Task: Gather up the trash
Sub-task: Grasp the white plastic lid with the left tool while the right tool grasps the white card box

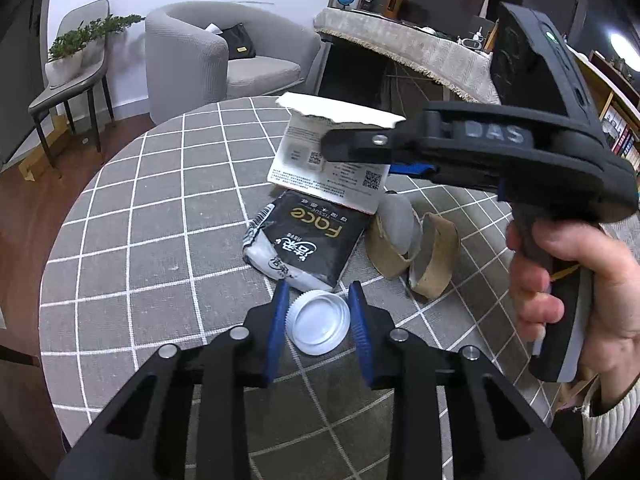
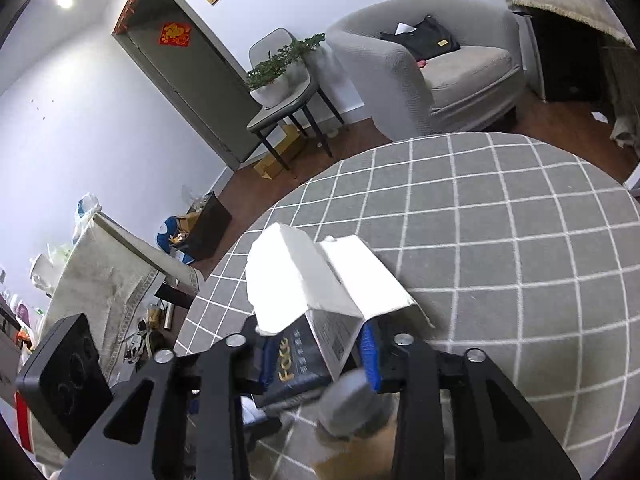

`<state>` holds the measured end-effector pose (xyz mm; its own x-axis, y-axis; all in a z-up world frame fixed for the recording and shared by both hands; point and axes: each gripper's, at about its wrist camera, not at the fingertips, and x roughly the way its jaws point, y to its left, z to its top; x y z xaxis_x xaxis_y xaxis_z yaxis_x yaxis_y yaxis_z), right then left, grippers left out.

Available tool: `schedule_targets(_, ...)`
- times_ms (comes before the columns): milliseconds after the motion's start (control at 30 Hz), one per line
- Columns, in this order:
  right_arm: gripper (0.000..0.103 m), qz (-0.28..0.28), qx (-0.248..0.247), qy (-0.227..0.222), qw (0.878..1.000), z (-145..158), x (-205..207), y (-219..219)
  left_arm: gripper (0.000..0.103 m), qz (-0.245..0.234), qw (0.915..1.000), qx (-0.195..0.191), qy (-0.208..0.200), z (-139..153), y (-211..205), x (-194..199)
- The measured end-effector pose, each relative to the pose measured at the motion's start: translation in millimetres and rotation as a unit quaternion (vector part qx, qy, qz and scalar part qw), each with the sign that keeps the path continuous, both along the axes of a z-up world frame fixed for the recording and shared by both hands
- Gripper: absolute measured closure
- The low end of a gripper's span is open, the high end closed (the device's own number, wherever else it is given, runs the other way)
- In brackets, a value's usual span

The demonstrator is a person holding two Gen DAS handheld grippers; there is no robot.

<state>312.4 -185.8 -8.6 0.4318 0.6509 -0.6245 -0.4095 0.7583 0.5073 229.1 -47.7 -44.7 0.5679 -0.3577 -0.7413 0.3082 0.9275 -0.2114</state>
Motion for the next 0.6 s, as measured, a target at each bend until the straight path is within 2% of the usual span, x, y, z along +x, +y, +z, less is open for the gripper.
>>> schedule_targets(33, 0.084, 0.002, -0.004, 0.0, 1.0, -0.4, 1.3, 4.3, 0.07, -0.001, 1.0, 0.005, -0.003, 0.2, 0.5, -0.6)
schedule_targets(133, 0.096, 0.007, -0.018, -0.005, 1.0, -1.2, 4.1, 15.9, 0.07, -0.002, 0.9998, 0.014, -0.01, 0.5, 5.2, -3.6)
schedule_targets(233, 0.101, 0.01, -0.033, -0.016, 0.999, -0.2, 2.5, 26.2, 0.07, -0.001, 0.9998, 0.013, -0.012, 1.7, 11.5, -7.6)
schedule_targets(367, 0.102, 0.006, -0.051, -0.037, 0.998, 4.6, -2.3, 35.1, 0.07, 0.002, 0.9998, 0.0, -0.021, 4.4, 24.4, -15.0)
schedule_targets(600, 0.102, 0.017, -0.036, -0.067, 0.997, 12.1, -13.5, 47.9, 0.07, 0.025, 0.9992, -0.03, -0.013, 2.8, 46.8, -21.4)
